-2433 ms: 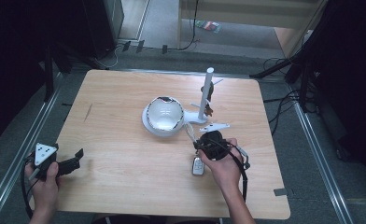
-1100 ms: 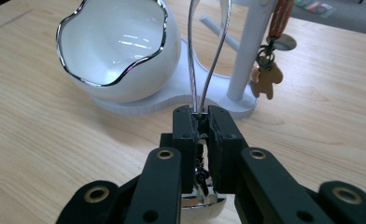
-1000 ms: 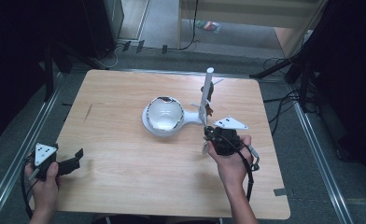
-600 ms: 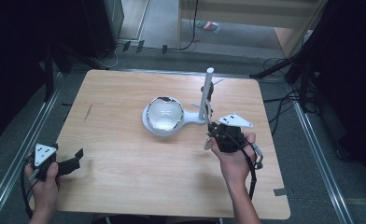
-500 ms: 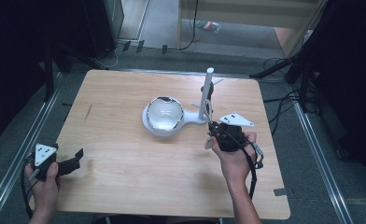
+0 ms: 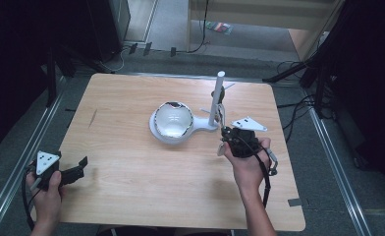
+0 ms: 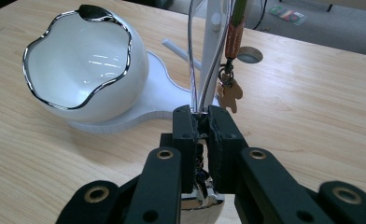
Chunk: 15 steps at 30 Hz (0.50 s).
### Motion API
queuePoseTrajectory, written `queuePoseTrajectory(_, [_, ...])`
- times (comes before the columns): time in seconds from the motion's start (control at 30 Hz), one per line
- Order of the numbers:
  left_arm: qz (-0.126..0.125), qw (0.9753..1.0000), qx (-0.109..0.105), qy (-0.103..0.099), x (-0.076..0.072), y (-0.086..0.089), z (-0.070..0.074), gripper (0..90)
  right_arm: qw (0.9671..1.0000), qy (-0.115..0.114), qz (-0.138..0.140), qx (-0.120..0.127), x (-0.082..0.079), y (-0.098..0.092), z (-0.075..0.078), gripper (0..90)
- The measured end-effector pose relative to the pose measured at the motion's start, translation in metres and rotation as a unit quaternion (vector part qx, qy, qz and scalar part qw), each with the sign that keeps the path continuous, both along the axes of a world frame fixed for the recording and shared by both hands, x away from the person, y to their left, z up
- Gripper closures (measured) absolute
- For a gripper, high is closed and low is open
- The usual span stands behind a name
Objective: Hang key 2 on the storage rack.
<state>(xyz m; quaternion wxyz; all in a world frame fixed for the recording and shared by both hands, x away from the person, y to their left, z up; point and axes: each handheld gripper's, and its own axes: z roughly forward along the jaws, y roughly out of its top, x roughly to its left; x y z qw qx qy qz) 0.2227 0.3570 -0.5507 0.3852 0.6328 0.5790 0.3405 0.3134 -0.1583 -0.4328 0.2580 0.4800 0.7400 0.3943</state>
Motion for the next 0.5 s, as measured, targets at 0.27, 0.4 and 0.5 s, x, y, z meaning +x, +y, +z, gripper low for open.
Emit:
queuePoseTrajectory(0.27, [-0.001,1.0000,-0.001,0.002,0.0001,0.0006,0.0001,7.0,1.0000,0.005,-0.003,-0.002,0.0050,0.0012,-0.0037,83.0])
queuePoseTrajectory(0.4, [-0.001,1.0000,-0.002,0.002,0.0001,0.0007,0.0001,7.0,1.0000,0.007,-0.004,-0.002,0.0077,0.0023,-0.0061,83.0])
queuePoseTrajectory(0.5, [-0.001,1.0000,-0.002,0.003,0.0002,0.0008,0.0001,7.0,0.9999,0.009,-0.006,-0.005,0.0099,0.0029,-0.0077,83.0])
